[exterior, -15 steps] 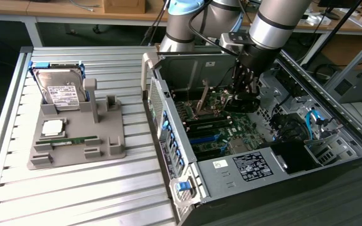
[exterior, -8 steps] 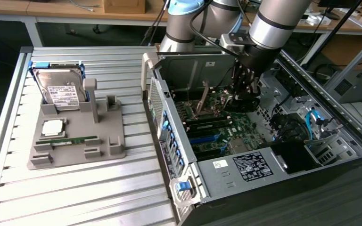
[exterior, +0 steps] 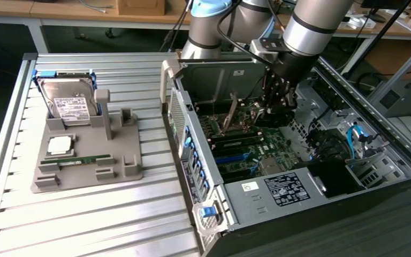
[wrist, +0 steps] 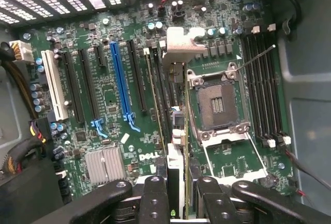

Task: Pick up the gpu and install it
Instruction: 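Insert the gpu into the slot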

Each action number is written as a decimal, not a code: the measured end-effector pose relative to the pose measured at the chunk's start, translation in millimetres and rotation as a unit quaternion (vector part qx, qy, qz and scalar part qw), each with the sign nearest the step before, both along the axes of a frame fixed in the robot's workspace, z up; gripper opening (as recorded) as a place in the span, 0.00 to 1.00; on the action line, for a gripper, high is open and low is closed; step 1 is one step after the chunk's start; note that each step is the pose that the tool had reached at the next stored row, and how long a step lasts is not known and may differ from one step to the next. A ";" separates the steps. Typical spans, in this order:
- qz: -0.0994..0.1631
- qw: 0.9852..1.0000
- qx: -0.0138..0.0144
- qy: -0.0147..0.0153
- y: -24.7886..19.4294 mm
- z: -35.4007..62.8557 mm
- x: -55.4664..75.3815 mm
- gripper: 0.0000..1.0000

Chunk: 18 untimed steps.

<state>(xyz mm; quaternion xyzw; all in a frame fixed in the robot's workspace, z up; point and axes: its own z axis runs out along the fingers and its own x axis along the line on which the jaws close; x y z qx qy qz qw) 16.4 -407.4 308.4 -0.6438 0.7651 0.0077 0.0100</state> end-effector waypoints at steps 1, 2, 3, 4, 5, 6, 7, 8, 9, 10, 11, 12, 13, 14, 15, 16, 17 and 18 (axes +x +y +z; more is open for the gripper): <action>0.002 1.000 0.000 0.000 0.0 0.0 0.0 0.27; 0.005 1.000 0.000 0.000 0.0 0.0 0.0 0.27; 0.008 1.000 0.000 0.000 0.0 0.0 0.0 0.27; 0.010 1.000 0.000 0.000 0.0 0.0 0.0 0.27; 0.012 1.000 0.000 0.000 0.0 0.0 0.0 0.27; 0.016 1.000 0.000 0.000 0.0 0.0 0.0 0.27; 0.018 1.000 0.000 0.000 0.0 0.0 0.0 0.27; 0.021 1.000 0.000 0.000 0.0 0.0 0.0 0.27; 0.023 1.000 0.000 0.000 0.0 0.0 0.0 0.27; 0.026 1.000 0.000 0.000 0.0 0.0 0.0 0.27; 0.028 1.000 0.000 0.000 0.0 0.0 0.0 0.27; 0.031 1.000 0.000 0.000 0.0 0.0 0.0 0.27; 0.033 0.999 0.000 0.000 0.0 0.0 0.0 0.27; 0.035 0.999 0.000 0.000 0.0 0.0 0.0 0.27; 0.037 0.999 0.000 0.000 0.0 0.0 0.0 0.27; 0.040 0.999 0.000 0.000 0.0 0.0 0.0 0.27; 0.042 0.999 0.000 0.000 0.0 0.0 0.0 0.27; 0.045 0.999 0.000 0.000 0.0 0.0 0.0 0.27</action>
